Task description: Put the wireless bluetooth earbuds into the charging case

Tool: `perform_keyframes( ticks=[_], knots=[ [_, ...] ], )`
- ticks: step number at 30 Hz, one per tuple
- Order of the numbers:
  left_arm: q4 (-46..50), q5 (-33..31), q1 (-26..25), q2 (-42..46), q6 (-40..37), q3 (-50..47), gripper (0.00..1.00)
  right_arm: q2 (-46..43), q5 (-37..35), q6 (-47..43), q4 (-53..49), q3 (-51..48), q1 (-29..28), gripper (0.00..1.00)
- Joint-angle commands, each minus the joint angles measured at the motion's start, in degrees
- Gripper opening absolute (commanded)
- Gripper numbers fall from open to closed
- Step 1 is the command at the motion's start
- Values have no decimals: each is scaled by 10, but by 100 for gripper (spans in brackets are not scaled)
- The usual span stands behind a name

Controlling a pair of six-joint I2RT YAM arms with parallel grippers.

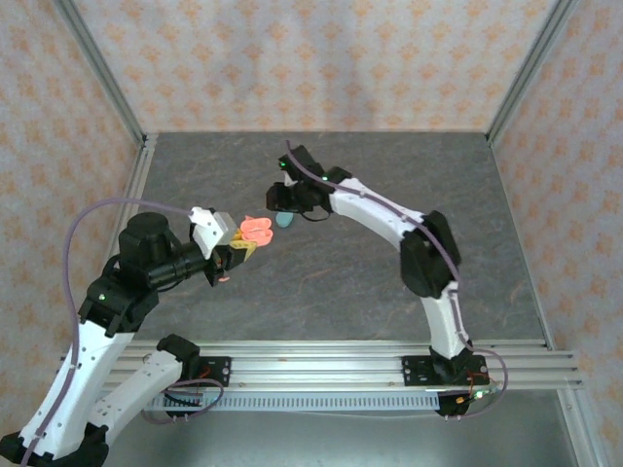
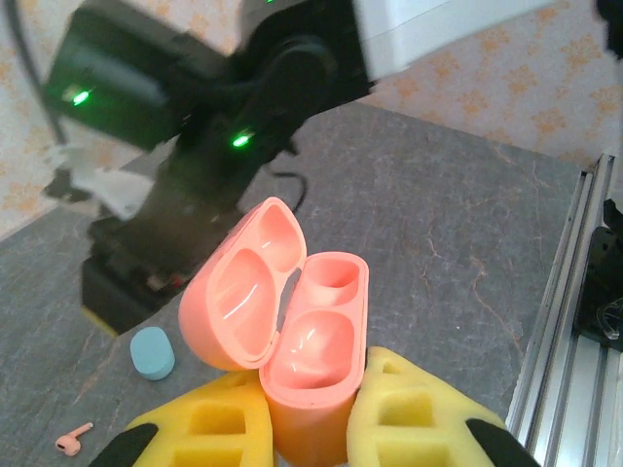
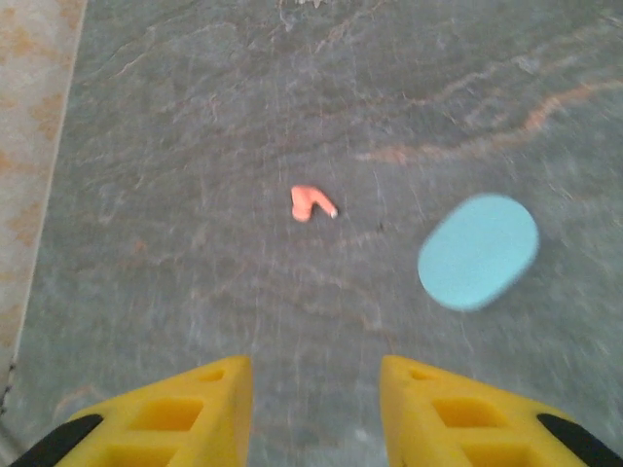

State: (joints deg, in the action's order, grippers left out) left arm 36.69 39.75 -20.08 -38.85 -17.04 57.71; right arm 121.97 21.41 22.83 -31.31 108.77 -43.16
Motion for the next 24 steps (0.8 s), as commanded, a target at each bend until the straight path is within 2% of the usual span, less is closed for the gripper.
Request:
perform_keyframes(
  ticks=[1,6,8,15,24],
  knots=[
    [1,-9,7,12,3,-12,0,83,-33,-32,-60,108,-10,39],
    [-12,-10,7,21,14,-29,0,221,-37,-34,-118,298,-19,41],
    [-15,-9,7,23,16,-33,0,254,-42,-32,-121,345,-22,43],
    [-17,-13,7,26,9,-43,0,291,-80,-16,-31,350,-25,46],
    [-20,-17,7,25,6,-52,0,345,-97,-13,20,371,-39,47]
  ],
)
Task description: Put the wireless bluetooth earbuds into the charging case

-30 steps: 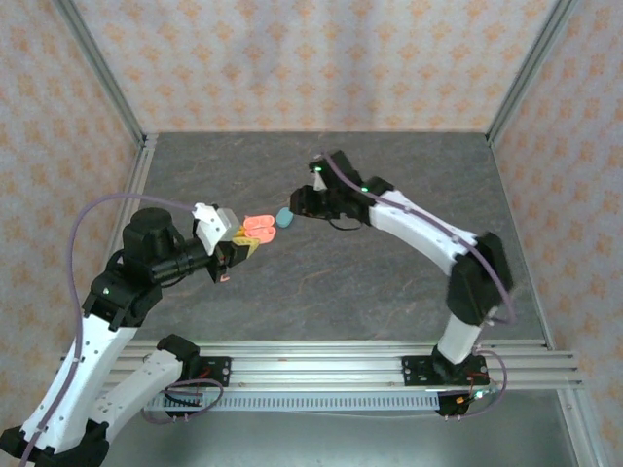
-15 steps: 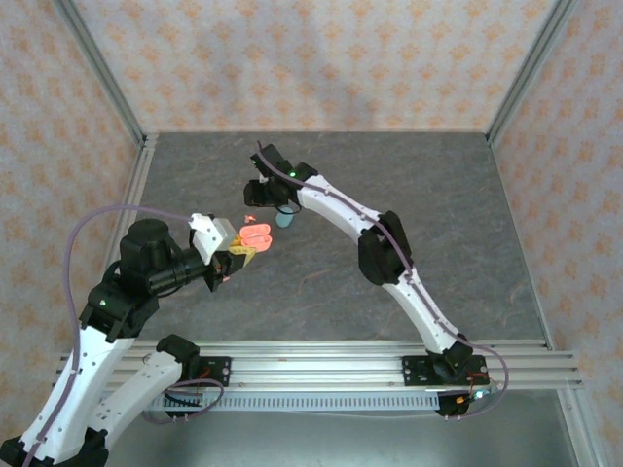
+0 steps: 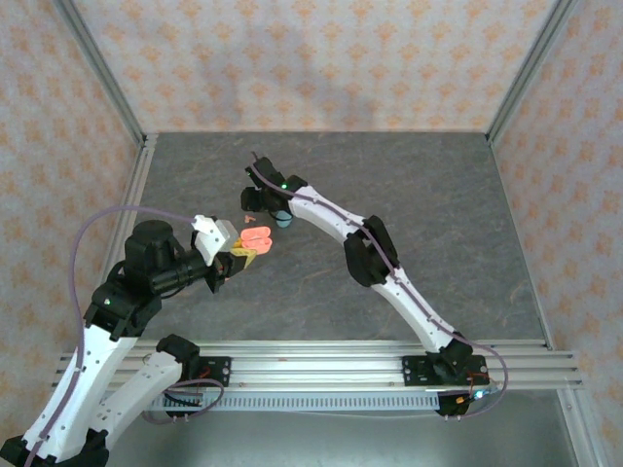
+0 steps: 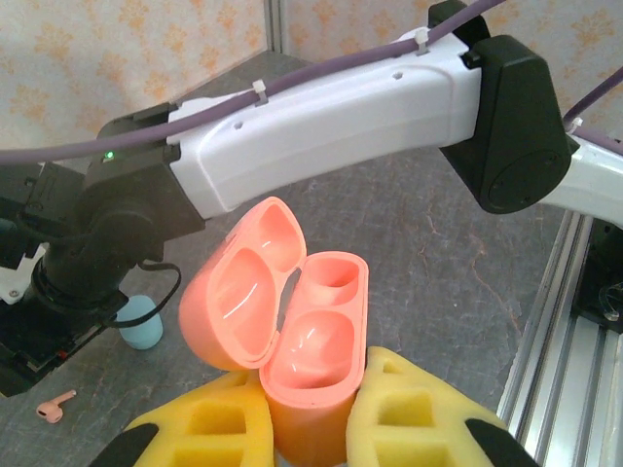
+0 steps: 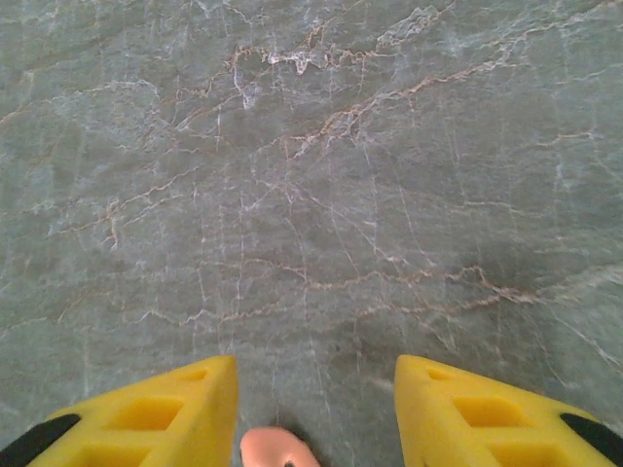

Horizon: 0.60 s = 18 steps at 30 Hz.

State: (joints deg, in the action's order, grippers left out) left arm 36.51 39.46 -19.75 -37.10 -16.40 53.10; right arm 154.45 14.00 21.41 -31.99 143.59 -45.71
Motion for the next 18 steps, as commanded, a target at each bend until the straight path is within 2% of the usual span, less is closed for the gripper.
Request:
perform_keyframes(
  ticks=[1,7,13,18],
  knots=[
    [-18,-15,4,7,-1,-6,0,24,-24,-4,28,25,-16,47],
    [-19,-17,4,8,-2,-7,0,36,-47,-42,21,25,-32,47],
    [-14,-21,4,11,-1,-7,0,40,-46,-52,-1,24,-37,40],
    [-10,-24,4,13,0,-7,0,36,-76,-83,-47,24,-52,31]
  ],
)
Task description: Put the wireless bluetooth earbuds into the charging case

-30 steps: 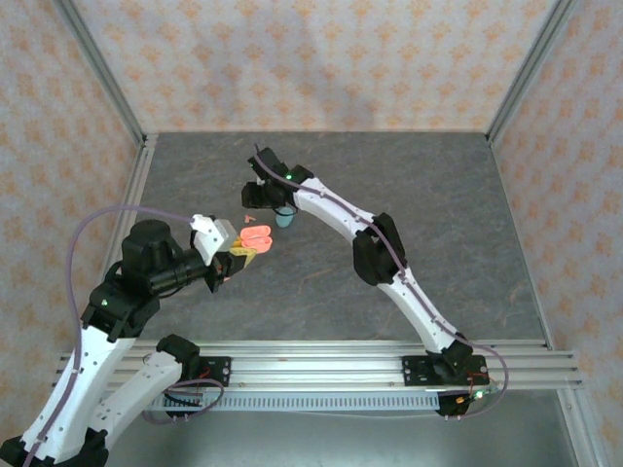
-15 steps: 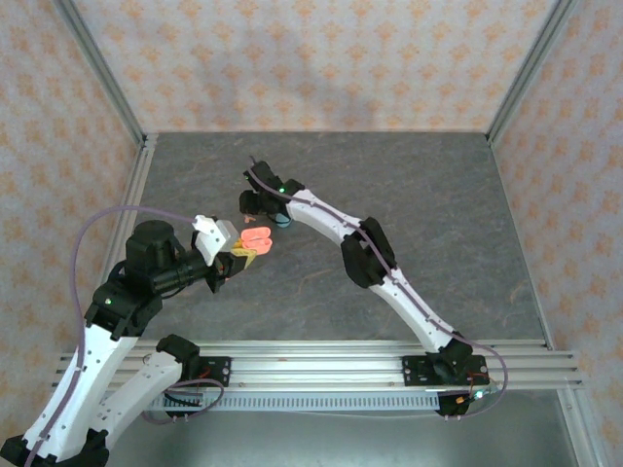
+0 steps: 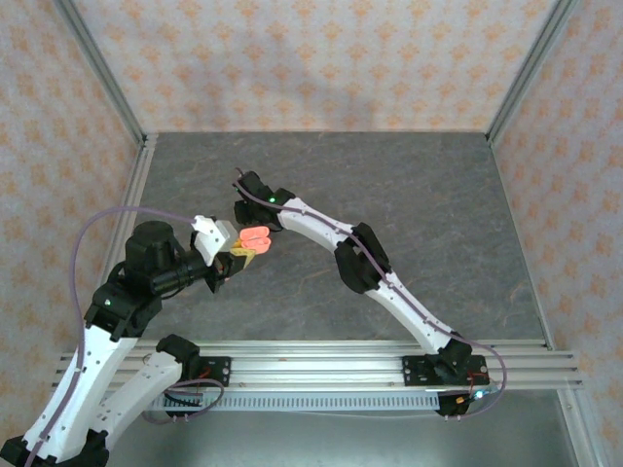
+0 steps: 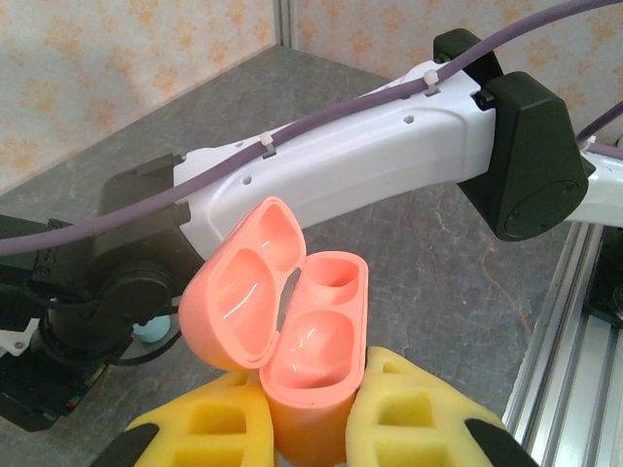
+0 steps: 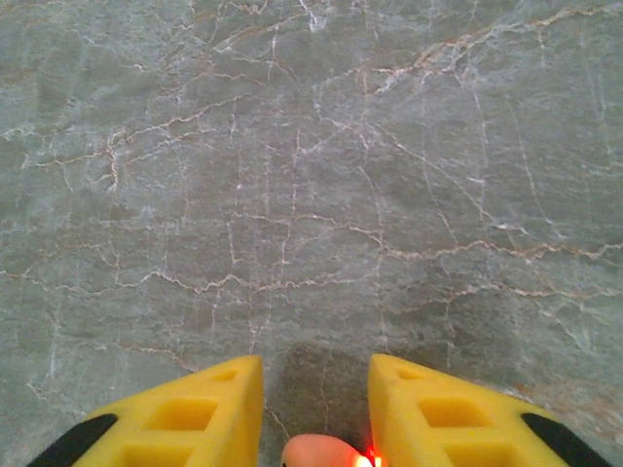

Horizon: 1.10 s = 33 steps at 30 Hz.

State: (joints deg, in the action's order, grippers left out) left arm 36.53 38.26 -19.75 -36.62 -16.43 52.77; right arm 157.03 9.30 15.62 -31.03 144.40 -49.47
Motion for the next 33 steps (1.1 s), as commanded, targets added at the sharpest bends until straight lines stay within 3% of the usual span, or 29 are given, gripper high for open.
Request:
perform_keyframes(
  ticks=[1,7,15,33],
  knots=[
    [-10,-13,4,9,0,-3,0,8,-35,-25,-66,15,-16,29],
    [-9,-15,4,12,3,-5,0,-17,-61,-2,-130,1,-17,24],
    [-11,-17,4,14,12,-5,0,-94,-29,68,-153,-95,-6,21],
    [-35,-1,4,7,42,-20,0,-362,-33,227,-65,-512,13,20]
  ],
)
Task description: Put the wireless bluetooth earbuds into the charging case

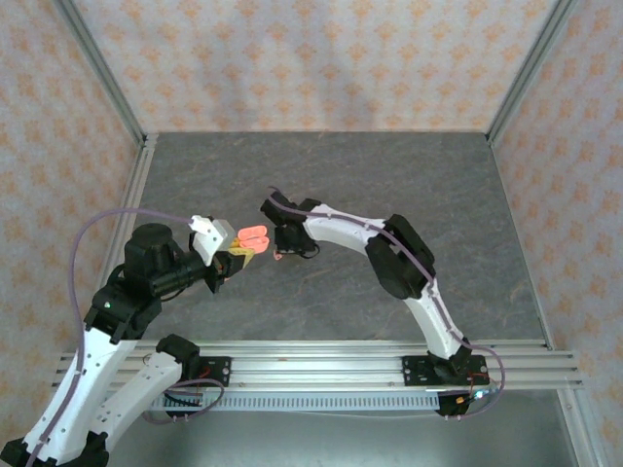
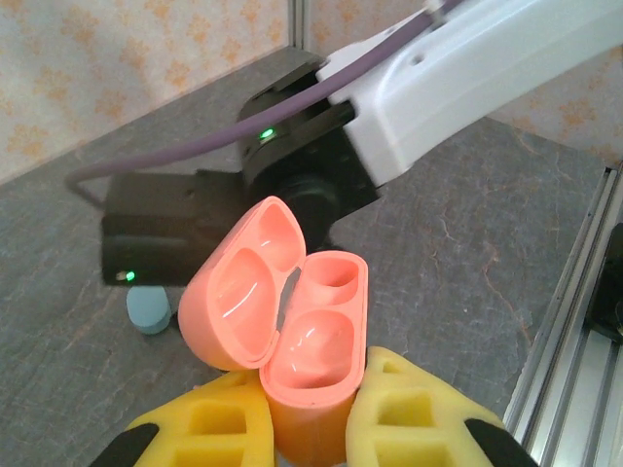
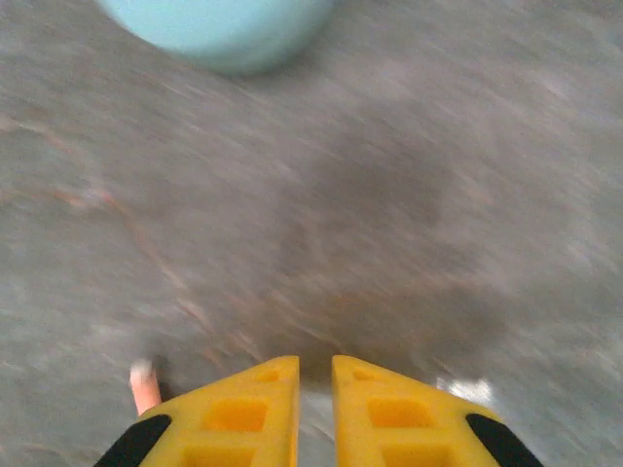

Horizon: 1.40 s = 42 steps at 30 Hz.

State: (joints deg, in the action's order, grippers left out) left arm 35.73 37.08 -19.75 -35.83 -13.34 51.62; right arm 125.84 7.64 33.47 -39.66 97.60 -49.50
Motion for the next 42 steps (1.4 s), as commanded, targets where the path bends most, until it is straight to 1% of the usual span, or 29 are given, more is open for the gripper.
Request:
perform_keyframes(
  ticks=[1,4,7,11,14,17,21,25,29,31,35,42],
  knots=[
    [-29,12,4,-3,11,-10,0,-65,-12,55,33,-64,17,22],
    [-31,13,4,-8,10,-11,0,-102,-6,72,59,-105,20,30],
    [-33,13,4,-12,8,-12,0,-127,4,97,83,-129,19,35],
    [-35,12,4,-13,6,-14,0,-136,18,130,130,-147,6,35],
    [-34,12,4,-13,4,-14,0,-115,19,130,147,-129,-11,35],
    [-30,11,4,-13,2,-12,0,-76,33,106,133,-78,-15,35],
    [-21,8,4,-11,-1,-10,0,-16,47,43,95,16,-15,26],
    [-20,6,4,-6,2,-12,0,47,76,-9,59,101,-14,21],
    [-17,2,4,-6,2,-10,0,112,95,-52,-14,190,-11,18],
    [-14,1,4,-6,2,-8,0,130,110,-63,-32,210,-8,17],
    [-14,-1,3,-7,2,-9,0,123,113,-66,-33,179,-3,15],
    [-28,9,3,-14,8,-15,0,53,95,-54,5,52,22,15]
  ],
)
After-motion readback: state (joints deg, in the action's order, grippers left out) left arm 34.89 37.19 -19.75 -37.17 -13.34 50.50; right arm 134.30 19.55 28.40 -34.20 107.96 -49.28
